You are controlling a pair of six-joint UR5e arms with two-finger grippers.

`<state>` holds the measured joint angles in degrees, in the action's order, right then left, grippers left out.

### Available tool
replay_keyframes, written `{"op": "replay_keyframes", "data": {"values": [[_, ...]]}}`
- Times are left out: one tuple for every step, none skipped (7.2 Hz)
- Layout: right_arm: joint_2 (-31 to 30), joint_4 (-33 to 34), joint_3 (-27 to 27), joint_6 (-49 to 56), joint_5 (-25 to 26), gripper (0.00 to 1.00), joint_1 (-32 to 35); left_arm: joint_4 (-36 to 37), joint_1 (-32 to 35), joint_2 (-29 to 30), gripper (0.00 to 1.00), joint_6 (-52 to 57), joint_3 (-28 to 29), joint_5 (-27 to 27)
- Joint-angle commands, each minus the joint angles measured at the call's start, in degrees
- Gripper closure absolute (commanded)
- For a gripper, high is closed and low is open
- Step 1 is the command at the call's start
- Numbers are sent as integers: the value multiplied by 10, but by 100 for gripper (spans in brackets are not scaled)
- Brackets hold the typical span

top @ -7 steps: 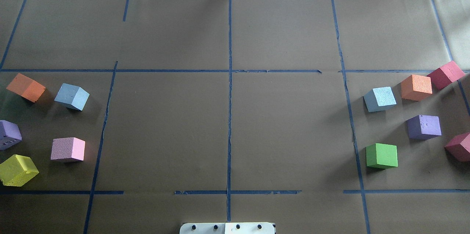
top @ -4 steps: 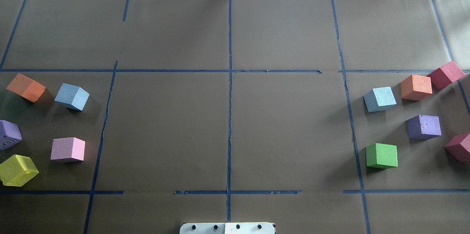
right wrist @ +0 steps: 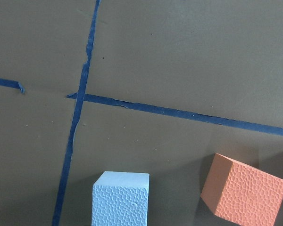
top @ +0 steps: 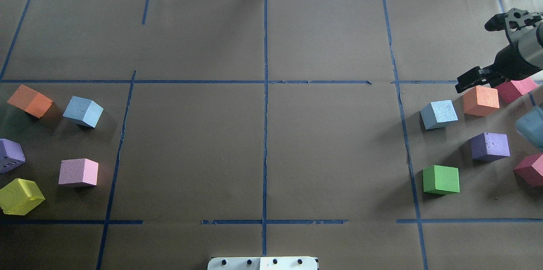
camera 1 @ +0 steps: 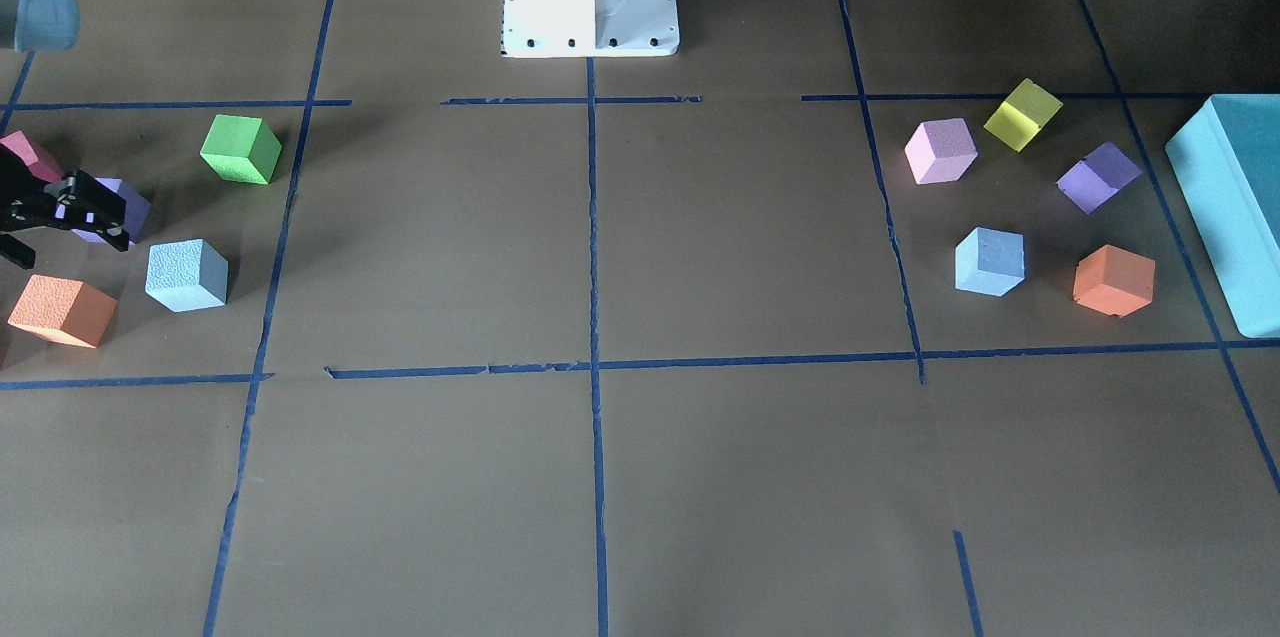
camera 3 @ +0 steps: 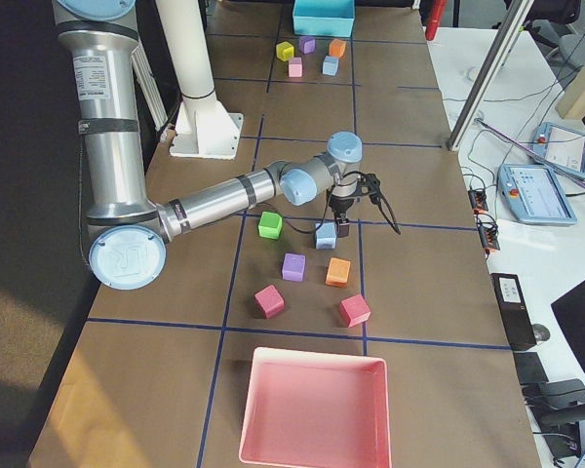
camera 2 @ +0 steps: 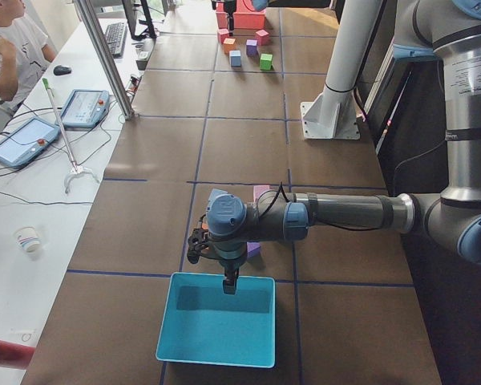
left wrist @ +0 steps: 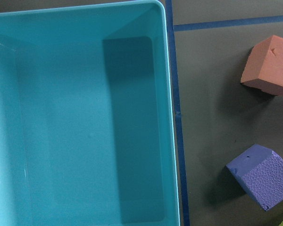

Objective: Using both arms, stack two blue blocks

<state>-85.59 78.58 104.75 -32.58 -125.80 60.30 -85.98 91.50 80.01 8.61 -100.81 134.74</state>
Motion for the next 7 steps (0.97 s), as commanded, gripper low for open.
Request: {"op": "replay_keyframes", "data": {"values": [[-4, -54, -13, -80, 67, 0, -67, -1, 0, 0, 0, 0, 0, 0], [-5, -62, -19, -80, 68, 0, -76, -1, 0, 0, 0, 0, 0, 0], [-5, -71, -28, -79, 68, 0, -84, 0, 0, 0, 0, 0, 1, 0], [-5, -76, -39, -76, 68, 0, -91, -1, 0, 0, 0, 0, 1, 0], [-5, -77, -47, -75, 69, 0, -96, -1, 0, 0, 0, -1, 1, 0], [-4, -77, -56, -75, 70, 0, -106, -1, 0, 0, 0, 0, 1, 0], [-4, -77, -66, -74, 71, 0, -112, 0, 0, 0, 0, 0, 1, 0]]}}
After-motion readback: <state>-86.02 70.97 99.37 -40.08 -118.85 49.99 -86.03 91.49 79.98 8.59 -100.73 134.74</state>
